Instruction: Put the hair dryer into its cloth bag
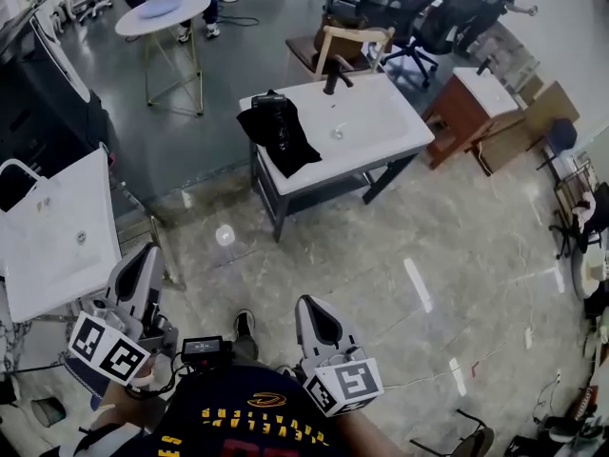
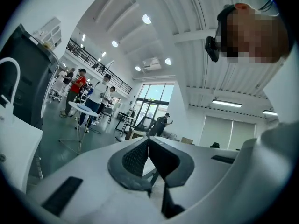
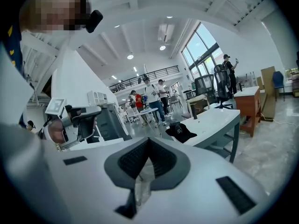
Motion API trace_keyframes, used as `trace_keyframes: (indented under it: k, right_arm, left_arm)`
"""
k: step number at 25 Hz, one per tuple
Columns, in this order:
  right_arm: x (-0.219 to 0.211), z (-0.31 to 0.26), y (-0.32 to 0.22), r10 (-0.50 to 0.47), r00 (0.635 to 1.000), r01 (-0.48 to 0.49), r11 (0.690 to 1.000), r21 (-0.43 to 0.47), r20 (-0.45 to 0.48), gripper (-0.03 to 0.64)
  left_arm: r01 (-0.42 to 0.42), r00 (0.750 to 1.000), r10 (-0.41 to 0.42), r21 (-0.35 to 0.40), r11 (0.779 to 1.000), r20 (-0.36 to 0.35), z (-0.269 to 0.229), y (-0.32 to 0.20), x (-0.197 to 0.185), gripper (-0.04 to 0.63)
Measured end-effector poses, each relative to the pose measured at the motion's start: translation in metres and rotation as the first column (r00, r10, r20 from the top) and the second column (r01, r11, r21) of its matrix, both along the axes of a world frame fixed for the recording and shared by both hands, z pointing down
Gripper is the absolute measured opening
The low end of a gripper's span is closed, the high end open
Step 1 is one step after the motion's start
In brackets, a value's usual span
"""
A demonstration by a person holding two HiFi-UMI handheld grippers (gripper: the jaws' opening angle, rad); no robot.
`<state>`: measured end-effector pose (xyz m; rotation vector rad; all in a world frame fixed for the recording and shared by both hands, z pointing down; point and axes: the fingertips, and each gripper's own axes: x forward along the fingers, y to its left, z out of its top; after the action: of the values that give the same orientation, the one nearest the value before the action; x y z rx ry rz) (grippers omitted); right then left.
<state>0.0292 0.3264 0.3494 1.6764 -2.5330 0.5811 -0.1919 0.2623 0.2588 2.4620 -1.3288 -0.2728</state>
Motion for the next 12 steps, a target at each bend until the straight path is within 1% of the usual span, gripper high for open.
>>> trace_keyframes:
  k: [3, 5, 9, 12]
  right_arm:
    - [-0.011, 0.002, -0.028, 0.019, 1.000, -0.019, 1.000, -0.006, 0.002, 0.008]
    - [-0.020, 0.001, -0.044, 0.026, 1.000, -0.026, 1.000, -0.008, -0.009, 0.008]
    - [-0.034, -0.001, -0.067, 0.031, 0.999, -0.032, 0.999, -0.010, -0.039, 0.008]
    - [-0.035, 0.003, -0.079, 0.043, 0.998, -0.044, 0.999, -0.023, -0.050, 0.008]
  left_arm:
    - [-0.074, 0.996, 0.075, -0.030, 0.997, 0.041, 0.024, -0.020, 0.014, 0.005]
    - [-0.128, 0.990, 0.131, -0.056, 0.990, 0.051, 0.039, -0.027, 0.026, 0.005]
    - [-0.242, 0.967, 0.248, -0.095, 0.966, 0.060, 0.062, -0.034, 0.048, 0.005]
    - [-0.304, 0.948, 0.312, -0.111, 0.946, 0.067, 0.075, -0.041, 0.058, 0.005]
